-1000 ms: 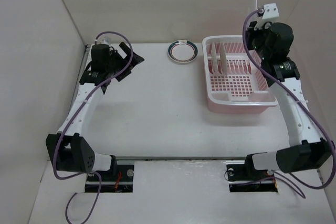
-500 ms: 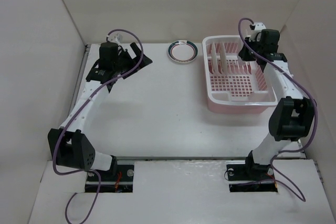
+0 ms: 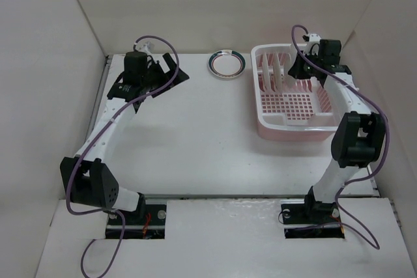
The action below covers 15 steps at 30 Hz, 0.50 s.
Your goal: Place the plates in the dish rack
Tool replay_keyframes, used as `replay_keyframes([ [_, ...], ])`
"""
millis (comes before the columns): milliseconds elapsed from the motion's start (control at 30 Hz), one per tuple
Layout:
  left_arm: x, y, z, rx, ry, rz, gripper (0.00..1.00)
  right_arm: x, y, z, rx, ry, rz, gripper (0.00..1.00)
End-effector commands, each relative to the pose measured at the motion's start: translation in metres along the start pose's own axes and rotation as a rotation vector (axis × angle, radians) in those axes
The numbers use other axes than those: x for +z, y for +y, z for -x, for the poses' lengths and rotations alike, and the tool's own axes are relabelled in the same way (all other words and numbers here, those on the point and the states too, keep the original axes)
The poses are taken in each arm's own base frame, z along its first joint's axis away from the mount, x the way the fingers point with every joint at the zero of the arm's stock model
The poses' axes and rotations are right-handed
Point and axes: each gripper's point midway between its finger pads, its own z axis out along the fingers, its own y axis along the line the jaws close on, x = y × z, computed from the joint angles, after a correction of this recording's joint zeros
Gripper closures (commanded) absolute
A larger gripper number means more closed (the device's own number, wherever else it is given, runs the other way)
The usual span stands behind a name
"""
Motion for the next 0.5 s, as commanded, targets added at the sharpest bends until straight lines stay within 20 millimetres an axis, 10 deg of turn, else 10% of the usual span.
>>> replay_keyframes([
  [0, -0.007, -0.016, 0.018, 0.042, -0.044, -0.039, 0.0, -0.008, 0.002, 0.042, -0.058, -0.107, 0.007, 1.0],
  [467, -0.008, -0.016, 0.017, 0.049, -0.037, -0.034, 0.0, 0.004, -0.02, 0.015, -0.035, -0.031, -0.085, 1.0],
])
